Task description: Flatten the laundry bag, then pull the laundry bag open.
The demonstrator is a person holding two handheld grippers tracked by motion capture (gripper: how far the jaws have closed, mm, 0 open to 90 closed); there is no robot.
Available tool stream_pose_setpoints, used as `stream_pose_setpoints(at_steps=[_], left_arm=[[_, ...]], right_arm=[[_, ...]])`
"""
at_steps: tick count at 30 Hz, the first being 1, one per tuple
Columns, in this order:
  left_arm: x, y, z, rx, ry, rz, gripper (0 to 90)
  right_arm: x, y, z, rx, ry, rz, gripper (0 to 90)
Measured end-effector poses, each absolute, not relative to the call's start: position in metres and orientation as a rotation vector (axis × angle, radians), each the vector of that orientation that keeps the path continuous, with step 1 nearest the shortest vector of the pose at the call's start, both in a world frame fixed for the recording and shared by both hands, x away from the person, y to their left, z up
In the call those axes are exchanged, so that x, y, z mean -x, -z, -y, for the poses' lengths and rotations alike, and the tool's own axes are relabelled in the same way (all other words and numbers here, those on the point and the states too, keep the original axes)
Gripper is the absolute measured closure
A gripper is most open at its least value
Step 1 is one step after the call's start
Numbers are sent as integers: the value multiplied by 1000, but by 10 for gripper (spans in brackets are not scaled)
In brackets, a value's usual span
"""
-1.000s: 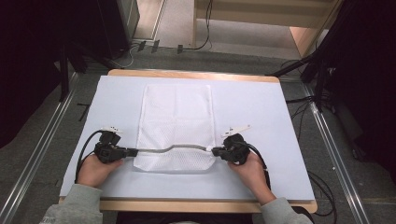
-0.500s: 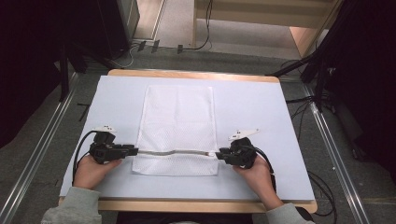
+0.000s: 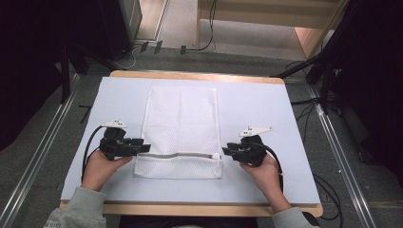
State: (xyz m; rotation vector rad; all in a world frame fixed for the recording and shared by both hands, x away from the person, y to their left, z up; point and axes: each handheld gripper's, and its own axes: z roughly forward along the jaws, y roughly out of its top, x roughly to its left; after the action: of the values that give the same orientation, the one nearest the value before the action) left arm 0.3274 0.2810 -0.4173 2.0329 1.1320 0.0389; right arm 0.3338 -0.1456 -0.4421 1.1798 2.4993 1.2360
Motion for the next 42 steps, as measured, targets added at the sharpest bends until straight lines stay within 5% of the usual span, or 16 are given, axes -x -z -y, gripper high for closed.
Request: stream_pose_setpoints(at_steps=[9,22,35,42], left_arm=[[-340,412,-254,-2070,-29,-1072,488],[-358,407,-217,-2084,5,-999,504],[-359,409,-172,-2146,56,-867,866],[-359,421,-149,-2175,69,-822,900]], right_arm=[[-342,443,134,-1192,-1238,-2543,890],[-344,452,131,-1221,-1216,-2570,900],[-345,458,130,-1264,-1214,-2559,900],[-344,462,124,-1268,-1217,-2566,900]])
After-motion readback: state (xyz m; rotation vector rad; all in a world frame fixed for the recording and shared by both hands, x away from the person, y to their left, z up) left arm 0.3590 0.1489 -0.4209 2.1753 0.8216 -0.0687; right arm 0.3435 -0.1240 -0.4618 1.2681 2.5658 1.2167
